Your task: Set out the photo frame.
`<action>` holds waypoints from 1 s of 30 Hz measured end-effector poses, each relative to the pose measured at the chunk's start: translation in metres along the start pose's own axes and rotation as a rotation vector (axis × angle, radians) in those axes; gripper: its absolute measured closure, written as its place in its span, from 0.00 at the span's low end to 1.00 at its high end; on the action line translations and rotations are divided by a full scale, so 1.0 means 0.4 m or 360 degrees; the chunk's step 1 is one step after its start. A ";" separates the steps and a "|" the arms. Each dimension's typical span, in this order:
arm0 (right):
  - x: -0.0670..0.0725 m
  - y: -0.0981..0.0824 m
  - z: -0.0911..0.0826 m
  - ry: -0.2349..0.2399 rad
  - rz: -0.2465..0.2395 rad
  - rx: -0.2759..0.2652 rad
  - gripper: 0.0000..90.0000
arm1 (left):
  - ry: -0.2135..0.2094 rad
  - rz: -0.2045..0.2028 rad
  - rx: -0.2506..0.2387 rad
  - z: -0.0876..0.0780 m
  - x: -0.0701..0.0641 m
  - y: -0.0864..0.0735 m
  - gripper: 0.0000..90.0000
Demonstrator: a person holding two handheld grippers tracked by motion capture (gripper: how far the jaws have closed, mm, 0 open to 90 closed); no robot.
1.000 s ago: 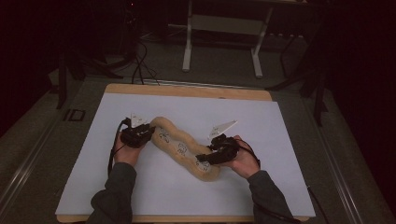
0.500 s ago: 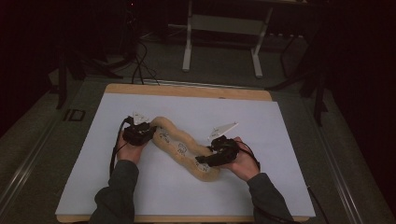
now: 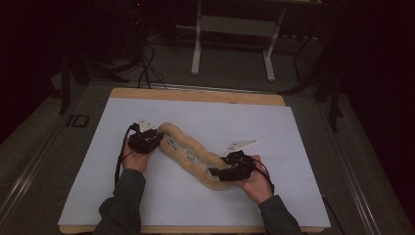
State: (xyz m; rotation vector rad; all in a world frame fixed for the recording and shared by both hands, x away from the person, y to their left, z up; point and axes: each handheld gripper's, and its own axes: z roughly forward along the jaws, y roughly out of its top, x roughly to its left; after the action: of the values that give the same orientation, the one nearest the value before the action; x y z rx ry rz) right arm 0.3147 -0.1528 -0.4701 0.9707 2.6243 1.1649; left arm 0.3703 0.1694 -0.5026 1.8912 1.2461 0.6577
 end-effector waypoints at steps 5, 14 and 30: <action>0.009 -0.019 -0.006 -0.0033 0.0061 -0.0009 0.49 | 0.0005 -0.0002 0.0002 0.000 -0.001 0.001 0.81; 0.024 -0.066 -0.004 -0.0030 0.0087 0.0056 0.57 | 0.0017 -0.0012 0.0000 0.002 -0.004 0.001 0.81; 0.027 -0.089 -0.015 -0.0069 0.0108 0.0032 0.72 | 0.0060 -0.0027 -0.0007 -0.005 -0.010 -0.003 0.81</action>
State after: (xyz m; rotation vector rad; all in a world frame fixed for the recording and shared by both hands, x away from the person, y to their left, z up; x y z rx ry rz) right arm 0.2860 -0.1681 -0.4891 1.0840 2.5932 1.1204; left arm 0.3666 0.1665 -0.5025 1.8708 1.2821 0.6892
